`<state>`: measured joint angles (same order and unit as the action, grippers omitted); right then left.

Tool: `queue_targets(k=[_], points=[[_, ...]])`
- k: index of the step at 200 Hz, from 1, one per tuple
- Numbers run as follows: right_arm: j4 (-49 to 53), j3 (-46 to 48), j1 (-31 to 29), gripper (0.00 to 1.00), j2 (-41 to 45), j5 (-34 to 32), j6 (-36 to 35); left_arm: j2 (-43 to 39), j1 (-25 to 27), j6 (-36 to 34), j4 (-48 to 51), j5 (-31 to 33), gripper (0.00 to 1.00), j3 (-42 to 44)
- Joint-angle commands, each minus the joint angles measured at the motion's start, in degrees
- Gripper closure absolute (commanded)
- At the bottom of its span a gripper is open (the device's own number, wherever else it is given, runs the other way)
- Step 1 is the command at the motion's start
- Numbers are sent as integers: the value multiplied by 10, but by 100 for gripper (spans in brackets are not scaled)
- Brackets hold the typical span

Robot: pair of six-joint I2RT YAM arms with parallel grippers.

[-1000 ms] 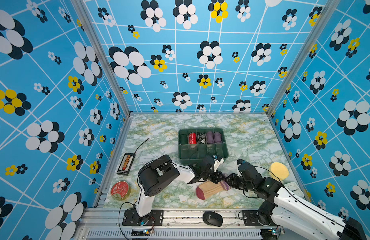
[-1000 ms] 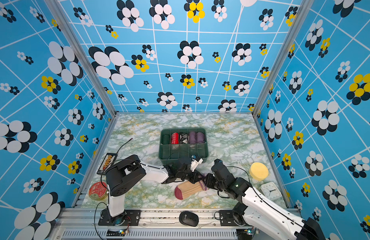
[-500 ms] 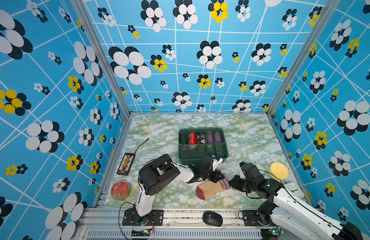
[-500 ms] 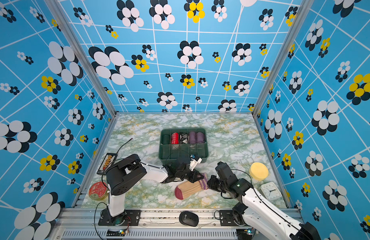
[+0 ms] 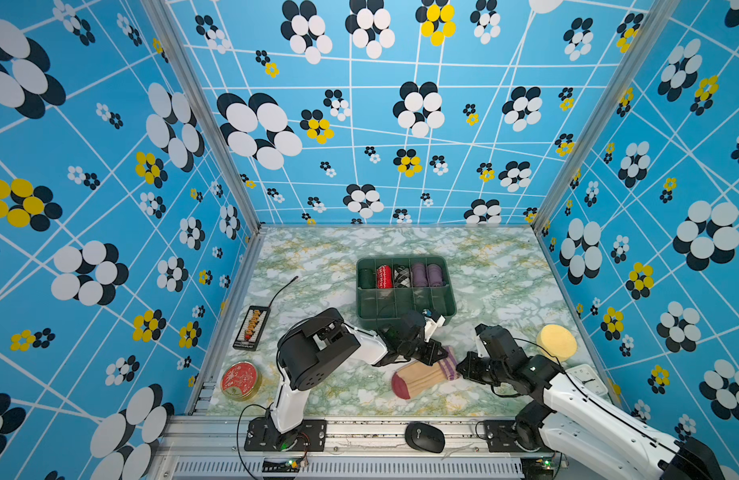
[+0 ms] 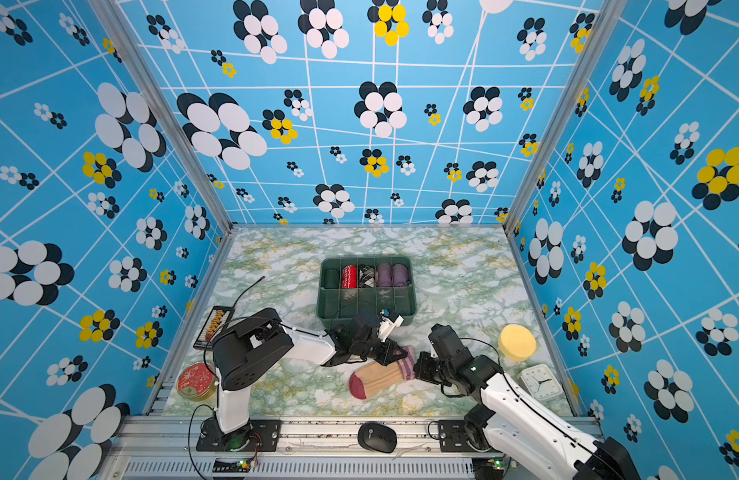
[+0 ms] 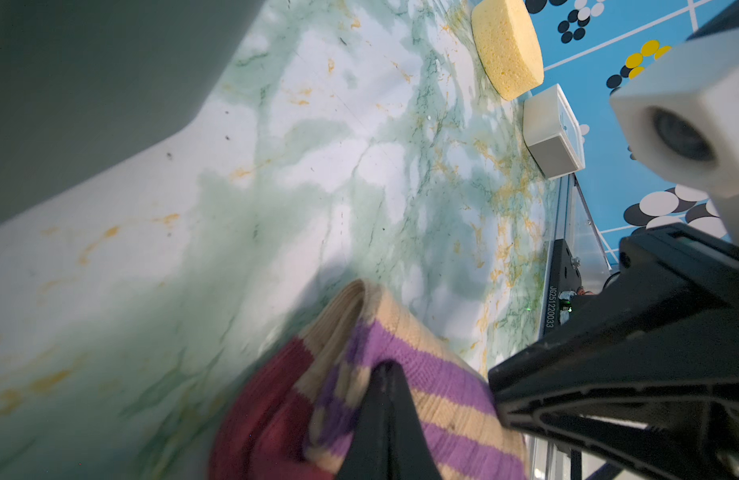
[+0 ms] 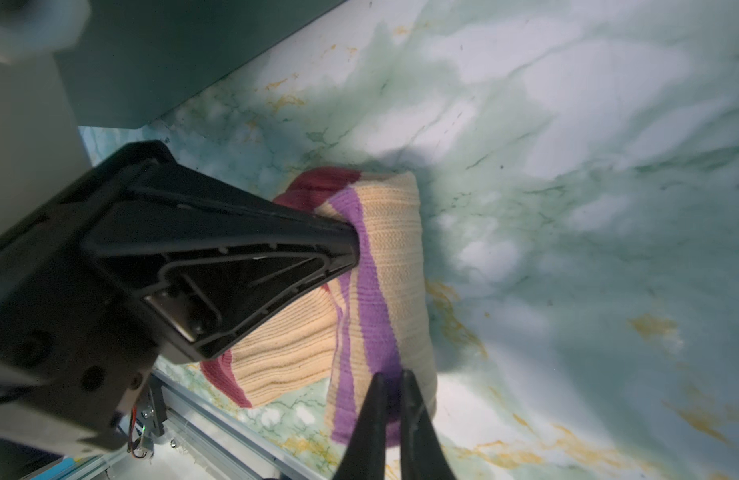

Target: Roll the socks

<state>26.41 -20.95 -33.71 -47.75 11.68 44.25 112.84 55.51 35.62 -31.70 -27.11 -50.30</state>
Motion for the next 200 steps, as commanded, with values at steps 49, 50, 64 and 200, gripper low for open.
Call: queue_targets(k=[49, 50, 64, 200], points=[[-12, -1, 3, 86, -40, 20, -14, 33, -5, -6, 97, 6, 100, -8], [-12, -2, 3, 86, -39, 20, -14, 33, -5, -7, 98, 6, 100, -8], [-5, -7, 4, 83, -29, 15, -15, 30, -5, -13, 111, 5, 100, -13], [-56, 36, 44, 61, 9, 57, 7, 23, -7, -35, 145, -17, 100, -19]])
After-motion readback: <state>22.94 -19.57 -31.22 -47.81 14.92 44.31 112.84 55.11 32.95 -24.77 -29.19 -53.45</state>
